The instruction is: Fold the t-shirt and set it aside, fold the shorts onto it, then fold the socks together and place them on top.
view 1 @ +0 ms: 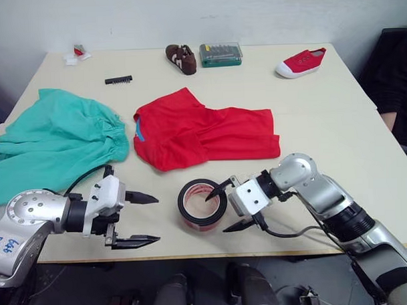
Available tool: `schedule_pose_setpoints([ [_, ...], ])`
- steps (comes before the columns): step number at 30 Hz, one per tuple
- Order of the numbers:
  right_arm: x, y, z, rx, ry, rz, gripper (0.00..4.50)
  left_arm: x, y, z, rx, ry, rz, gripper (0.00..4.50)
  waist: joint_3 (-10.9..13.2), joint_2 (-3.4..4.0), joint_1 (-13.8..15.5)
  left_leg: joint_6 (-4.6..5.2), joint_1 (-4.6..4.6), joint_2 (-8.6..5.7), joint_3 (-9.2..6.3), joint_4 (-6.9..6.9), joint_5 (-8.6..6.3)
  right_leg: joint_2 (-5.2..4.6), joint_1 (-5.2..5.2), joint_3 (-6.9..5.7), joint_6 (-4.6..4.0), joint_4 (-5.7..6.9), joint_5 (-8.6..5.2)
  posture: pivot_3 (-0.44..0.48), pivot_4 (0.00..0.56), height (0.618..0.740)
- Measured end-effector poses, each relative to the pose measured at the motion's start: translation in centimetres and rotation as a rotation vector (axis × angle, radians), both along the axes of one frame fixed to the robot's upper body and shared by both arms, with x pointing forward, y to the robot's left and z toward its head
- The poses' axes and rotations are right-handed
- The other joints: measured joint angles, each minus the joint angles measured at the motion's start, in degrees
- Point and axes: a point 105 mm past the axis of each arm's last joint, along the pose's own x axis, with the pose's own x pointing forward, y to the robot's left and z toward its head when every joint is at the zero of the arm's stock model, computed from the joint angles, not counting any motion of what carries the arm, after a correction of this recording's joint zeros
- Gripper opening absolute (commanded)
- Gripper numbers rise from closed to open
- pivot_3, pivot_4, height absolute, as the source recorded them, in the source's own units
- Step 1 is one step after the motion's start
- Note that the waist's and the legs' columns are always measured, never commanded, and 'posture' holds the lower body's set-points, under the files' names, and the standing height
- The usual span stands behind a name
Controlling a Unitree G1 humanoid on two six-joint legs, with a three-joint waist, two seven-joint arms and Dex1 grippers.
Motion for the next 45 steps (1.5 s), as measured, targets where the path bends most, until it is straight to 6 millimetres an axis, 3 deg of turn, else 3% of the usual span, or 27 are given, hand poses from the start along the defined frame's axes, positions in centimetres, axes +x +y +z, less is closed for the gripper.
schedule_pose_setpoints([
  [5, 0.0, 0.2, 0.0, -0.007, -0.027, 0.029, 1.55, 0.8, -1.7, 0.5, -0.035, -0.010, -0.075, 4.50, 0.0, -0.02, 0.3, 0.00, 0.03, -0.03, -0.01, 0.08, 0.09, -0.02, 0.01, 0.01, -0.02, 0.22, -0.01, 0.000, 0.150, 0.740],
  [7, 0.0, -0.2, 0.0, -0.010, -0.017, 0.020, 0.98, 1.2, -2.4, 0.7, -0.056, -0.009, -0.098, 4.50, 0.0, -0.03, 0.3, 0.02, 0.02, -0.03, -0.01, 0.12, 0.10, -0.02, 0.02, 0.01, -0.02, 0.28, -0.01, 0.000, 0.150, 0.740],
  [8, -0.2, -0.5, 0.2, -0.013, -0.002, 0.012, 0.90, 1.6, -3.1, 1.0, -0.081, -0.012, -0.118, 4.50, 0.0, -0.05, 0.5, 0.04, 0.02, -0.04, -0.03, 0.20, 0.11, -0.03, 0.05, -0.02, -0.02, 0.30, -0.01, 0.000, 0.150, 0.740],
  [13, -1.1, -2.9, 0.7, 0.009, 0.115, -0.132, 0.84, 2.4, -6.4, 2.9, -0.184, 0.002, -0.239, 4.50, 0.1, -0.16, 0.7, 0.06, -0.10, -0.02, -0.06, 0.54, 0.09, -0.03, 0.03, -0.02, -0.02, 0.45, -0.01, 0.000, 0.150, 0.740],
  [17, -2.3, -6.8, 2.8, 0.071, 0.175, -0.343, 0.83, 2.6, -9.1, 4.6, -0.261, 0.023, -0.356, 4.50, 0.2, -0.19, 1.6, 0.10, -0.39, 0.03, -0.17, 0.89, 0.06, -0.01, -0.08, -0.14, 0.00, 0.49, 0.00, 0.000, 0.150, 0.740],
  [21, -3.3, -12.7, 4.9, 0.135, 0.173, -0.663, 0.83, 3.1, -10.6, 5.6, -0.303, 0.048, -0.432, 4.50, 0.3, -0.22, 2.0, 0.18, -0.41, 0.02, -0.19, 0.91, 0.03, -0.01, -0.04, -0.18, 0.03, 0.44, 0.01, 0.000, 0.150, 0.740],
  [25, -4.4, -20.8, 5.3, 0.130, 0.125, -1.029, 0.83, 3.7, -11.0, 5.4, -0.321, 0.074, -0.470, 4.50, 0.3, -0.22, 2.8, 0.25, -0.45, 0.01, -0.15, 0.92, 0.04, 0.07, -0.04, -0.16, 0.09, 0.38, 0.05, 0.000, 0.150, 0.740],
  [29, -6.1, -28.3, 4.4, 0.065, 0.064, -1.328, 0.83, 4.1, -11.4, 5.7, -0.344, 0.083, -0.500, 4.50, 0.3, -0.25, 2.8, 0.33, -0.42, 0.02, -0.12, 0.92, 0.03, 0.11, -0.02, -0.10, 0.13, 0.34, 0.08, 0.000, 0.150, 0.740],
  [32, -6.4, -32.6, 3.3, 0.050, -0.009, -1.520, 0.83, 4.0, -11.8, 6.1, -0.355, 0.070, -0.526, 4.50, 0.3, -0.26, 2.4, 0.34, -0.39, 0.02, -0.09, 0.92, 0.06, 0.10, -0.02, -0.03, 0.15, 0.35, 0.09, 0.000, 0.150, 0.740],
  [40, -8.3, -37.8, -0.2, 0.081, 0.095, -1.816, 0.83, 4.1, -12.8, 5.9, -0.380, 0.069, -0.538, 4.50, 0.3, -0.03, 1.7, 0.23, -0.36, 0.04, -0.11, 0.90, 0.15, 0.10, -0.03, 0.00, 0.14, 0.46, 0.08, 0.000, 0.150, 0.740],
  [45, -8.4, -38.9, -0.5, 0.150, 0.113, -1.883, 0.83, 4.2, -12.7, 5.8, -0.381, 0.065, -0.526, 4.50, 0.3, -0.03, 1.6, 0.26, -0.33, 0.02, -0.10, 0.90, 0.16, 0.08, -0.01, 0.06, 0.17, 0.46, 0.10, 0.000, 0.150, 0.740],
])
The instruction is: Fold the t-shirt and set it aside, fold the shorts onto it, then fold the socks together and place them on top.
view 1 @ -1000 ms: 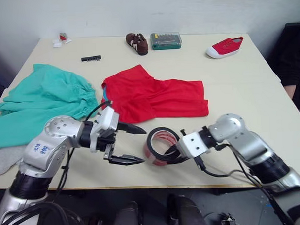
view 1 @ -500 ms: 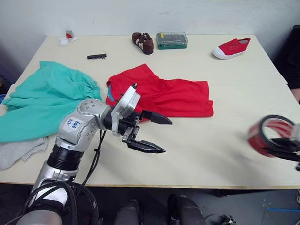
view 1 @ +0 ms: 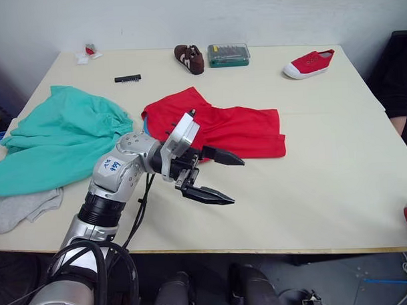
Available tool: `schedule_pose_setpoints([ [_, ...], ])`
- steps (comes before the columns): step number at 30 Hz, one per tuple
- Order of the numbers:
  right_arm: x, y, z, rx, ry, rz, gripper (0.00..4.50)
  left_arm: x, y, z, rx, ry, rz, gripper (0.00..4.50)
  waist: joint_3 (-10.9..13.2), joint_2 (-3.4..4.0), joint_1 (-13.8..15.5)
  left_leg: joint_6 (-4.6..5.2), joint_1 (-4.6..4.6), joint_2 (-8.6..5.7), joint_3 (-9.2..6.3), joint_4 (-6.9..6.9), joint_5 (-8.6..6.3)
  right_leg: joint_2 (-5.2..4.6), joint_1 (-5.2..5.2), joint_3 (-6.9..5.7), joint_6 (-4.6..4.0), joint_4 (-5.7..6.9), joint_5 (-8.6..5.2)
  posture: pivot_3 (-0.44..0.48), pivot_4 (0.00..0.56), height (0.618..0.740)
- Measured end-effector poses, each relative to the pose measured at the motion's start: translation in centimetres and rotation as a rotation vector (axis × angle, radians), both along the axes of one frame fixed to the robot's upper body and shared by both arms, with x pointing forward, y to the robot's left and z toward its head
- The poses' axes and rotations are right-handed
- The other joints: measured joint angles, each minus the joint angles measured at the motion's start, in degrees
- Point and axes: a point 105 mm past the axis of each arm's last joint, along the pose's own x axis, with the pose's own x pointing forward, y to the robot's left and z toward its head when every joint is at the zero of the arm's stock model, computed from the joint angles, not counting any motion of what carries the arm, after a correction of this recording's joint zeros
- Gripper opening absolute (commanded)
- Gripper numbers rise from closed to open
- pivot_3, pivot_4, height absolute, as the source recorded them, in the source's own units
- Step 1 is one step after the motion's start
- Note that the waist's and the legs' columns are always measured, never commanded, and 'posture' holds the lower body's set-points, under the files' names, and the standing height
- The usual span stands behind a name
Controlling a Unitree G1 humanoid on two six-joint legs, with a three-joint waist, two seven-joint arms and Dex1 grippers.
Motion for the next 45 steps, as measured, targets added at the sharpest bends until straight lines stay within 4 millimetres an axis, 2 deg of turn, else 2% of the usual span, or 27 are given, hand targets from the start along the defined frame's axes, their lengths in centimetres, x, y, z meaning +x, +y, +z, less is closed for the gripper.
schedule_pose_setpoints([
  [7, 0.9, 0.5, 0.5, -0.003, -0.040, -0.004, 3.11, 0.7, 0.1, 0.3, 0.008, -0.023, 0.024, 4.50, 0.0, 0.02, 0.0, -0.04, 0.01, 0.00, 0.00, 0.00, 0.02, 0.01, 0.00, 0.01, 0.02, 0.01, 0.01, 0.000, 0.150, 0.740],
  [11, 1.9, 2.9, 3.8, -0.006, -0.141, 0.069, 4.46, 1.5, 0.8, 0.2, 0.035, -0.056, 0.077, 4.50, 0.0, 0.11, -0.2, -0.09, 0.02, 0.05, 0.02, -0.01, 0.04, 0.05, -0.01, 0.04, 0.02, 0.03, 0.01, 0.000, 0.150, 0.740],
  [14, 3.5, 6.8, 7.8, 0.010, -0.295, 0.203, 4.49, 3.5, 2.0, 0.2, 0.021, -0.141, 0.221, 4.50, 0.0, 0.10, -0.2, -0.13, 0.11, 0.12, 0.03, -0.01, 0.03, 0.11, 0.01, 0.07, 0.04, 0.05, 0.02, 0.000, 0.150, 0.740],
  [16, 4.8, 10.7, 9.9, 0.042, -0.396, 0.332, 4.49, 5.2, 3.5, -0.4, 0.036, -0.172, 0.356, 4.50, 0.0, 0.07, -0.1, -0.16, 0.14, 0.21, 0.00, -0.03, 0.01, 0.20, 0.03, 0.09, 0.03, 0.06, 0.03, 0.000, 0.150, 0.740],
  [17, 5.4, 12.9, 10.2, 0.058, -0.419, 0.405, 4.49, 6.1, 4.6, -1.0, 0.073, -0.183, 0.422, 4.50, 0.0, -0.07, -0.2, -0.26, 0.25, 0.32, 0.04, -0.07, -0.04, 0.31, 0.07, 0.14, 0.01, 0.05, 0.01, 0.000, 0.150, 0.740],
  [20, 7.0, 19.8, 8.6, 0.154, -0.414, 0.608, 4.49, 8.6, 8.8, -3.2, 0.207, -0.210, 0.642, 4.50, 0.2, -0.27, -0.2, -0.38, 0.28, 0.46, 0.02, -0.12, -0.11, 0.47, 0.04, 0.16, -0.18, 0.08, -0.09, 0.000, 0.150, 0.740],
  [22, 7.5, 23.4, 6.8, 0.217, -0.367, 0.707, 4.49, 10.0, 10.8, -4.3, 0.270, -0.211, 0.769, 4.50, 0.2, -0.24, 0.1, -0.39, 0.20, 0.42, 0.02, -0.11, -0.11, 0.45, -0.04, 0.16, -0.24, 0.13, -0.13, 0.000, 0.150, 0.740],
  [24, 7.8, 25.3, 5.9, 0.221, -0.336, 0.765, 4.49, 10.8, 12.0, -4.8, 0.298, -0.207, 0.845, 4.50, 0.2, -0.23, 0.5, -0.32, -0.11, 0.36, -0.04, 0.00, -0.13, 0.39, -0.21, 0.05, -0.24, 0.12, -0.13, 0.000, 0.150, 0.740],
  [26, 8.3, 26.5, 5.5, 0.194, -0.323, 0.801, 4.49, 11.2, 12.3, -5.1, 0.303, -0.190, 0.884, 4.50, 0.2, -0.24, 0.7, -0.15, -0.37, 0.29, -0.02, 0.12, -0.11, 0.37, -0.27, -0.01, -0.06, 0.12, -0.02, 0.000, 0.150, 0.740],
  [30, 9.3, 27.0, 4.5, 0.153, -0.299, 0.814, 4.49, 10.8, 11.0, -5.3, 0.270, -0.155, 0.834, 4.50, 0.2, -0.25, 0.7, 0.18, -0.46, 0.13, 0.13, 0.17, -0.25, 0.45, -0.22, -0.03, 0.19, -0.18, 0.12, 0.000, 0.150, 0.740],
  [33, 10.1, 27.0, 3.6, 0.137, -0.270, 0.810, 4.49, 10.6, 9.1, -5.5, 0.258, -0.177, 0.779, 4.50, 0.2, -0.25, 0.7, 0.28, -0.45, 0.09, 0.21, 0.17, -0.26, 0.47, -0.15, 0.02, 0.33, -0.31, 0.20, 0.000, 0.150, 0.740],
  [38, 10.8, 27.3, 3.8, 0.122, -0.282, 0.820, 4.49, 10.7, 4.4, -6.6, 0.307, -0.256, 0.672, 4.50, 0.2, -0.25, 0.5, 0.36, -0.39, 0.06, 0.28, 0.18, -0.21, 0.51, -0.10, 0.06, 0.46, -0.33, 0.28, 0.000, 0.150, 0.740],
  [40, 10.8, 27.6, 3.6, 0.128, -0.283, 0.831, 4.49, 10.6, 3.5, -7.4, 0.339, -0.280, 0.645, 4.50, 0.2, -0.25, 0.2, 0.36, -0.37, 0.10, 0.29, 0.18, -0.20, 0.46, -0.12, 0.15, 0.46, -0.30, 0.28, 0.000, 0.150, 0.740],
  [43, 10.9, 27.6, 3.6, 0.125, -0.285, 0.829, 4.50, 11.1, 2.9, -8.4, 0.379, -0.300, 0.654, 3.88, 0.2, -0.25, -0.1, 0.33, -0.31, 0.18, 0.41, 0.18, -0.19, 0.45, -0.15, 0.21, 0.46, -0.24, 0.28, 0.000, 0.150, 0.740],
  [45, 10.9, 27.6, 3.6, 0.127, -0.286, 0.828, 4.50, 11.5, 2.7, -8.8, 0.400, -0.330, 0.657, 3.31, 0.2, -0.26, -0.1, 0.30, -0.27, 0.20, 0.41, 0.18, -0.17, 0.43, -0.15, 0.22, 0.45, -0.19, 0.29, 0.000, 0.150, 0.740],
])
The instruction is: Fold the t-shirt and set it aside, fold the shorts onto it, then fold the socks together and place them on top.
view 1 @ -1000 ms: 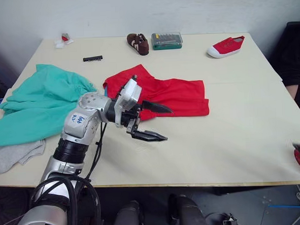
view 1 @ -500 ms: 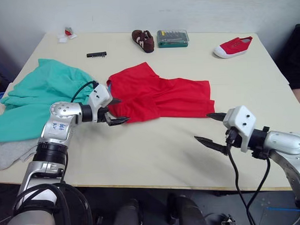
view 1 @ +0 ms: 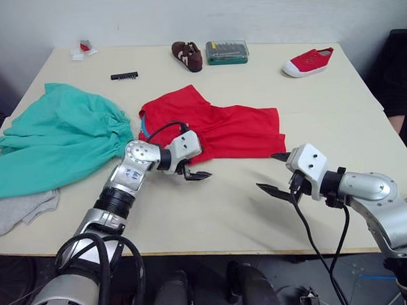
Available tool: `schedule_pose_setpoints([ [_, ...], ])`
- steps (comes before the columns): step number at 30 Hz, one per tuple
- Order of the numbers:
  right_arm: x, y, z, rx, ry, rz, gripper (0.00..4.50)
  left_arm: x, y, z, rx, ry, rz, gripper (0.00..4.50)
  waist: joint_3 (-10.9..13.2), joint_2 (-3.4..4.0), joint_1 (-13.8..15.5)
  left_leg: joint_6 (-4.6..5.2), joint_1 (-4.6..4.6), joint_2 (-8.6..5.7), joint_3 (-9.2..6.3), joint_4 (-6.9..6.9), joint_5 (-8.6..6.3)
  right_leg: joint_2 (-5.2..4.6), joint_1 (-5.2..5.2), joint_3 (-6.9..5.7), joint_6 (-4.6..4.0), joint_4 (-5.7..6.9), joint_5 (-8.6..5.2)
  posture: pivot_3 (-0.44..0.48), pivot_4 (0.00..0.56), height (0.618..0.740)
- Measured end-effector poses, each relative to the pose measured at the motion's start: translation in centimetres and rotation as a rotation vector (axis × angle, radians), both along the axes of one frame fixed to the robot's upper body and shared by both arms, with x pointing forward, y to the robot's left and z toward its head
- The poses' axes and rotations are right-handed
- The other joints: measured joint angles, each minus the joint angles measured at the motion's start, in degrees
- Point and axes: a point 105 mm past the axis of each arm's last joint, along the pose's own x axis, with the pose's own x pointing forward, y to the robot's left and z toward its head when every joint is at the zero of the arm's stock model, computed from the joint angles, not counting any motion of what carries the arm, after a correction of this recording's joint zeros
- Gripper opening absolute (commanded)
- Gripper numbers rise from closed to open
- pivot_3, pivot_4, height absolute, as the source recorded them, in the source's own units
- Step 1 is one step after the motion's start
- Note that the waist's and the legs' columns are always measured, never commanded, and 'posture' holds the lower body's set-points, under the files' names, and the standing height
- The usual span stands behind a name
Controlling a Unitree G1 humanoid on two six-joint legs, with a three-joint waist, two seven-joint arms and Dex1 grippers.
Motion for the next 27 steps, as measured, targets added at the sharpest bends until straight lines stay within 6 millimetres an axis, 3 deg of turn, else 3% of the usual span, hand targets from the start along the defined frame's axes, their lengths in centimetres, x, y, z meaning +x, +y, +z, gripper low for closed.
schedule_pose_setpoints([
  [3, 0.0, 0.1, 0.0, 0.004, 0.001, -0.001, 4.50, 0.6, 0.2, -0.3, 0.020, -0.030, 0.018, 2.38, 0.0, 0.00, 0.1, -0.02, 0.02, 0.02, -0.01, 0.00, 0.01, -0.08, 0.00, 0.03, -0.06, 0.02, 0.04, 0.000, 0.150, 0.740],
  [6, 0.0, 0.0, -0.1, 0.004, 0.005, -0.004, 4.50, 0.9, -0.1, -0.2, 0.021, -0.038, 0.025, 2.38, 0.0, 0.00, 0.1, 0.00, 0.02, 0.00, 0.00, 0.01, 0.02, -0.14, 0.00, 0.02, -0.10, 0.00, 0.07, 0.000, 0.150, 0.740],
  [9, 0.0, -0.1, -0.2, 0.005, 0.010, -0.013, 4.50, 1.1, -0.8, -0.3, 0.000, -0.036, 0.023, 1.82, 0.0, 0.00, 0.3, 0.02, 0.02, -0.02, -0.02, 0.01, 0.03, -0.20, 0.01, 0.00, -0.11, 0.02, 0.08, 0.000, 0.150, 0.740],
  [15, 0.0, -0.1, -0.2, 0.005, 0.008, -0.014, 4.50, 1.2, -1.4, -0.6, -0.039, -0.005, 0.034, 0.02, 0.0, -0.01, 0.2, 0.02, 0.00, -0.03, 0.00, 0.01, 0.03, -0.19, 0.00, -0.01, -0.09, 0.04, 0.09, 0.000, 0.150, 0.740],
  [23, 0.1, -0.4, -0.4, 0.008, 0.009, -0.024, 4.50, 1.8, -0.1, -0.2, -0.086, 0.057, 0.091, 0.02, 0.0, -0.01, 0.0, 0.02, 0.01, -0.02, 0.01, 0.01, 0.03, -0.14, -0.01, -0.04, -0.09, 0.05, 0.09, 0.000, 0.150, 0.740],
  [27, 0.8, -1.9, -1.1, 0.003, 0.032, -0.073, 4.50, 2.0, 1.8, 0.4, -0.092, 0.063, 0.112, 0.02, 0.0, -0.01, 0.0, 0.02, 0.01, -0.01, 0.05, 0.01, 0.03, -0.12, -0.04, -0.04, -0.09, 0.07, 0.09, 0.000, 0.150, 0.740],
])
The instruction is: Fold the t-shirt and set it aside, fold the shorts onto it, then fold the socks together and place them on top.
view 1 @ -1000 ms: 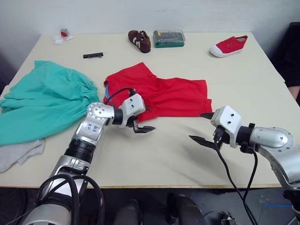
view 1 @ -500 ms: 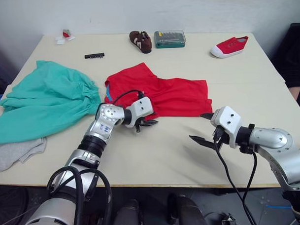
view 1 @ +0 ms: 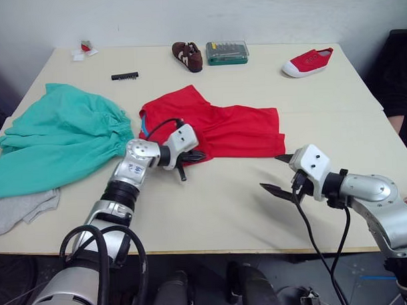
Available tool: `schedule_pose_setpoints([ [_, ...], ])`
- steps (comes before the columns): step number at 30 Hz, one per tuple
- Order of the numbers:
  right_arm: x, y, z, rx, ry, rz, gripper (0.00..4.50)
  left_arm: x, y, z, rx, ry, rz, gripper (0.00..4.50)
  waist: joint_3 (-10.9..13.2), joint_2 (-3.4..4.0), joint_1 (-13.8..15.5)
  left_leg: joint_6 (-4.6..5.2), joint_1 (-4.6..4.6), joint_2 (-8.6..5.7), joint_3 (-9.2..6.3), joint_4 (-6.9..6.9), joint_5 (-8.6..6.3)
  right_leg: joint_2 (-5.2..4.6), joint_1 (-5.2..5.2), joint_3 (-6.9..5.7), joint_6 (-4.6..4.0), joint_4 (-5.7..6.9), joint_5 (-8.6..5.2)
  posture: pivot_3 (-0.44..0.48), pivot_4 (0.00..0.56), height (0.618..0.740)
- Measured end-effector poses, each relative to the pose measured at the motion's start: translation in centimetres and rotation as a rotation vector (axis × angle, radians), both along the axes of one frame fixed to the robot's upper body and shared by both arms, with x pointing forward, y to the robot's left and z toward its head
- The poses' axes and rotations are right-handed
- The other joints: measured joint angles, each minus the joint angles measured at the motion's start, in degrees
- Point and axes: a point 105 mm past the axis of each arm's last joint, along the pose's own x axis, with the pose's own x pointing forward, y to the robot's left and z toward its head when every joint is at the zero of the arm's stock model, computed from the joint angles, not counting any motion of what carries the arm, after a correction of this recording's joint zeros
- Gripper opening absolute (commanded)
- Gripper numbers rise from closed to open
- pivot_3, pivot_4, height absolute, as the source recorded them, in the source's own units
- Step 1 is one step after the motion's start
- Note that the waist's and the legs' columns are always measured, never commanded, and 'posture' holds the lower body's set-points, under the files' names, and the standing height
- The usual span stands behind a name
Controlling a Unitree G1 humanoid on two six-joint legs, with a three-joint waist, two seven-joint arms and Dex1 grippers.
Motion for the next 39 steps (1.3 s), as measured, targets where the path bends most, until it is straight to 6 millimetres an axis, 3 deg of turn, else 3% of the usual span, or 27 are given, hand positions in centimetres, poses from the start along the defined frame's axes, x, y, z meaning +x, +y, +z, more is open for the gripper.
schedule_pose_setpoints([
  [7, 0.9, -0.8, 0.9, 0.001, -0.035, -0.014, 4.50, -0.2, 0.5, 0.9, -0.044, 0.021, -0.009, 0.02, 0.0, 0.00, 0.1, 0.01, -0.02, -0.02, 0.02, 0.01, 0.00, 0.00, 0.00, 0.01, 0.02, -0.02, 0.01, 0.000, 0.150, 0.740],
  [11, 1.0, -0.9, 0.8, -0.004, -0.026, -0.009, 4.50, -0.6, -0.8, 1.5, -0.007, -0.044, -0.062, 1.14, 0.0, 0.00, 0.1, 0.01, -0.01, -0.04, 0.04, 0.01, 0.00, 0.01, 0.02, 0.04, 0.02, -0.02, 0.01, 0.000, 0.150, 0.740],
  [15, 0.4, 0.7, 1.6, 0.042, -0.031, 0.058, 4.50, -1.0, -2.7, 0.0, 0.055, -0.059, -0.087, 2.41, 0.0, 0.00, 0.1, 0.02, -0.01, -0.03, 0.06, 0.01, 0.00, 0.02, 0.00, 0.05, 0.05, -0.02, 0.03, 0.000, 0.150, 0.740],
  [21, -0.7, 2.1, 2.2, 0.060, -0.035, 0.111, 4.50, 0.3, -2.8, -0.1, 0.139, -0.144, -0.034, 2.41, 0.0, 0.00, 0.1, 0.01, 0.03, 0.00, 0.07, 0.02, 0.01, -0.01, -0.01, 0.06, 0.04, 0.00, 0.03, 0.000, 0.150, 0.740],
  [24, -1.0, 2.3, 2.1, 0.064, -0.026, 0.113, 4.50, 0.7, -2.7, 0.0, 0.164, -0.170, -0.026, 1.82, 0.0, -0.01, 0.1, 0.01, 0.05, -0.01, 0.07, 0.02, 0.00, -0.04, 0.00, 0.07, 0.04, 0.02, 0.03, 0.000, 0.150, 0.740],
  [30, -1.0, 2.3, 1.8, 0.078, -0.021, 0.099, 4.50, 0.4, -2.7, -0.4, 0.174, -0.148, -0.058, 0.02, 0.0, -0.01, 0.1, 0.01, 0.05, 0.00, 0.09, 0.02, 0.00, -0.04, 0.00, 0.05, 0.03, 0.04, 0.04, 0.000, 0.150, 0.740],
  [39, -1.0, 2.4, 1.5, 0.087, -0.018, 0.100, 4.50, 0.2, -2.0, 0.0, 0.048, 0.001, -0.025, 0.02, 0.0, -0.01, 0.0, 0.01, 0.02, 0.00, 0.10, 0.02, 0.01, 0.05, -0.06, 0.00, 0.03, 0.05, 0.03, 0.000, 0.150, 0.740],
])
